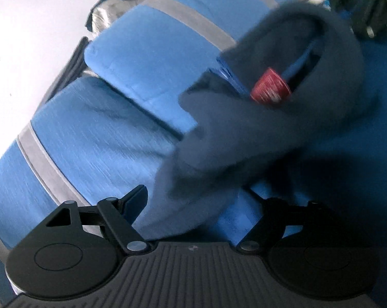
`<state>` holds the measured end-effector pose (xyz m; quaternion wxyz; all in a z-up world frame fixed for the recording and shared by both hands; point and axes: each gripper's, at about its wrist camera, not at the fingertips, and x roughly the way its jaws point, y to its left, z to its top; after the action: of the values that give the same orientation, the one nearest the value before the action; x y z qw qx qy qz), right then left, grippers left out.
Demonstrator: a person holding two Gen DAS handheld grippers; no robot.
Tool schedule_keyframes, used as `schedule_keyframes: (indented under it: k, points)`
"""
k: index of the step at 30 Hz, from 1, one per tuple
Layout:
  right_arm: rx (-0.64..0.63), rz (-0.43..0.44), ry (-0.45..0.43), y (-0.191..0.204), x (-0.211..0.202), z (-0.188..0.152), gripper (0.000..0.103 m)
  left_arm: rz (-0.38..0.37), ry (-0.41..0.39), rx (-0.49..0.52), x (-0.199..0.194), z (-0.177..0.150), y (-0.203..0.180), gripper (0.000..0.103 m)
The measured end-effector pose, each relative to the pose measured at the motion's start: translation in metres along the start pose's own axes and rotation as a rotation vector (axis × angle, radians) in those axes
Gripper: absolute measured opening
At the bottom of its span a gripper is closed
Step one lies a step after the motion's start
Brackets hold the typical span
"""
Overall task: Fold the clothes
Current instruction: 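Lift the navy hood with both tools and fold it over the jacket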
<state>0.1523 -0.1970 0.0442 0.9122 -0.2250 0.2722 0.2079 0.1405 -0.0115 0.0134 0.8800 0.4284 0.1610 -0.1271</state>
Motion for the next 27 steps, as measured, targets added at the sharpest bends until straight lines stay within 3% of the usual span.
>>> schedule_keyframes:
  k: [4, 10, 14, 16, 18, 19, 21, 27]
  points:
    - [-0.038, -0.004, 0.017, 0.007, 0.002, -0.002, 0.014, -0.002, -0.031, -0.036, -0.002, 0.004, 0.011, 0.078]
    - [-0.067, -0.002, 0.027, 0.01, 0.002, -0.005, 0.013, 0.044, 0.018, 0.147, 0.015, -0.003, 0.0, 0.078]
    - [-0.1, -0.002, 0.033, 0.015, 0.004, -0.008, 0.013, -0.038, 0.006, 0.256, 0.023, 0.011, 0.002, 0.076]
    - [-0.107, -0.002, 0.032, 0.016, 0.005, -0.009, 0.013, -0.114, 0.027, 0.302, 0.031, 0.018, 0.004, 0.064]
    - [-0.11, -0.001, 0.027, 0.015, 0.005, -0.008, 0.013, -0.193, 0.054, 0.345, 0.037, 0.022, 0.005, 0.036]
    - [-0.114, -0.002, 0.024, 0.015, 0.005, -0.008, 0.013, -0.214, 0.061, 0.348, 0.037, 0.024, 0.006, 0.032]
    - [-0.12, -0.011, 0.014, 0.015, 0.006, -0.007, 0.013, -0.235, 0.071, 0.337, 0.035, 0.027, 0.01, 0.027]
    - [-0.061, -0.022, -0.034, 0.003, 0.002, -0.003, 0.013, -0.177, 0.032, 0.206, 0.011, 0.022, 0.015, 0.022]
